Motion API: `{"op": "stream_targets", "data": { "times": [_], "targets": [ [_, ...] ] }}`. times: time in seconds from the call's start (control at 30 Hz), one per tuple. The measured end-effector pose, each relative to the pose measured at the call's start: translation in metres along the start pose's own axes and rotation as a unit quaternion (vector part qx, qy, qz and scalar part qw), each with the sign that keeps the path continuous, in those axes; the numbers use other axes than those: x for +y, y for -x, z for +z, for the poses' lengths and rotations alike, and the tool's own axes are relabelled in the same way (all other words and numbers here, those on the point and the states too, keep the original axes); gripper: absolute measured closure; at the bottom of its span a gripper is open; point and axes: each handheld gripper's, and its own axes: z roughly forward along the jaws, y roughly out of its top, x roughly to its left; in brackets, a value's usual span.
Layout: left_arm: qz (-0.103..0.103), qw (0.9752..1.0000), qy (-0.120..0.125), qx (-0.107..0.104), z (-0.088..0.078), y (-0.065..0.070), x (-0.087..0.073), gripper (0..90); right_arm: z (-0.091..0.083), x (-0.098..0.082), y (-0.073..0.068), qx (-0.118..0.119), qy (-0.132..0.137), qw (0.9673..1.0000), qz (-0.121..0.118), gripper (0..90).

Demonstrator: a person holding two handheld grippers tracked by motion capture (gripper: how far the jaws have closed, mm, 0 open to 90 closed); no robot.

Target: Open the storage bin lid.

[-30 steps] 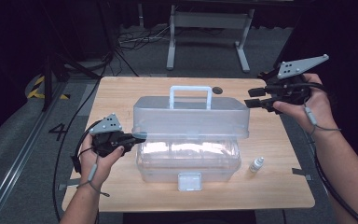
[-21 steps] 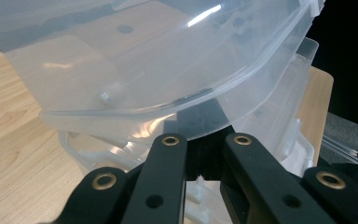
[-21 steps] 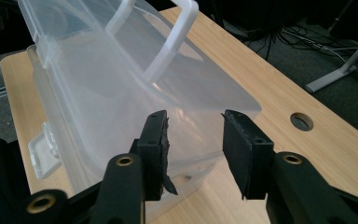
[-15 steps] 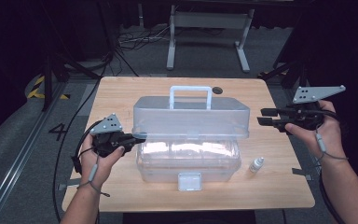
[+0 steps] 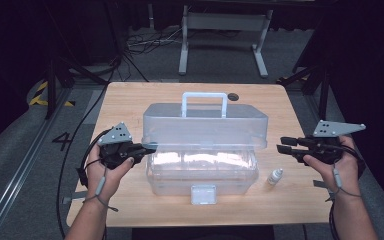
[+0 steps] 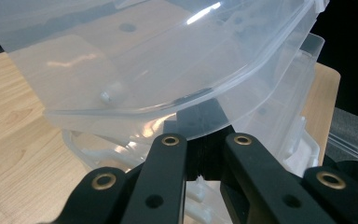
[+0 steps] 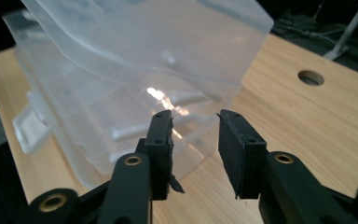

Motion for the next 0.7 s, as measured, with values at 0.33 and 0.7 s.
{"op": "stream_targets", "data": {
  "times": [0.33,0.7],
  "targets": [
    [0.000,1.0000,-0.002,0.006,0.000,0.001,0.000,88.9,0.007,-0.019,0.001,-0.020,-0.026,0.9991,0.028,64.9],
    [-0.003,0.9999,0.007,0.013,0.000,-0.001,0.004,89.6,0.004,-0.027,-0.018,0.008,-0.022,0.9997,0.011,68.2]
  ]
}}
